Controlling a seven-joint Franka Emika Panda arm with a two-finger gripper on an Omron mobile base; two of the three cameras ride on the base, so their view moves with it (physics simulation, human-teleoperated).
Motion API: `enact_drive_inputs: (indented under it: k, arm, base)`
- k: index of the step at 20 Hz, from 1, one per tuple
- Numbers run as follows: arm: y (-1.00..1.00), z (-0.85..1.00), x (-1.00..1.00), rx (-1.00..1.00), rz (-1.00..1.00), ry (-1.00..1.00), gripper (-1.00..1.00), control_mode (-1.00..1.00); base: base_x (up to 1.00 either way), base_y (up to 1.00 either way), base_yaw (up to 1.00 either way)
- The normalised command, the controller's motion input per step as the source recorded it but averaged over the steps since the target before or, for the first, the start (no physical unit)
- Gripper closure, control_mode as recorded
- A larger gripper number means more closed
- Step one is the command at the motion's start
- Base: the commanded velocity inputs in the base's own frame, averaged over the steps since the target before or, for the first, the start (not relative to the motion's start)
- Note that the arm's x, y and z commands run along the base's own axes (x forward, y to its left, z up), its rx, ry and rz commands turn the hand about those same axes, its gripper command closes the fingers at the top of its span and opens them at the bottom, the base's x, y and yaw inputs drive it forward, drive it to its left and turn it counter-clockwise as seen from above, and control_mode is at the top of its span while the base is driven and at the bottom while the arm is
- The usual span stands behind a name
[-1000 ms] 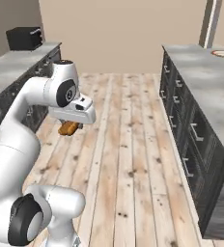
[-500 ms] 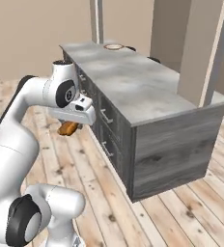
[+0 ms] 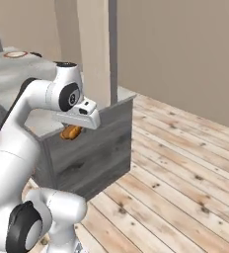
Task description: Move the hot dog bun to the plate on the dining table and place the condiment next to that plate. Then navigate to the fridge and take the sausage and place it on the plate as well.
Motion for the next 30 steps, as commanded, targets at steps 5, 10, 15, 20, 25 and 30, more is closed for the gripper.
enact_drive_inputs:
  k: [5,10,15,20,25,30]
  arm:
    - [0.0,0.0,0.0,0.0,0.0,0.0,1.0,1.0]
    - [0.0,0.0,0.0,0.0,0.0,0.0,1.0,1.0]
    - [0.0,0.0,0.0,0.0,0.0,0.0,1.0,1.0]
    - [0.0,0.0,0.0,0.0,0.0,0.0,1.0,1.0]
    - [0.0,0.0,0.0,0.0,0.0,0.0,1.0,1.0]
    - [0.0,0.0,0.0,0.0,0.0,0.0,1.0,1.0]
  base:
    - [0.99,-0.4,-0.52]
    - [1.0,-0.03,-0.31]
    - [1.0,0.0,-0.12]
    - [1.0,0.0,-0.07]
    - [1.0,0.0,0.05]
    - [1.0,-0.14,0.31]
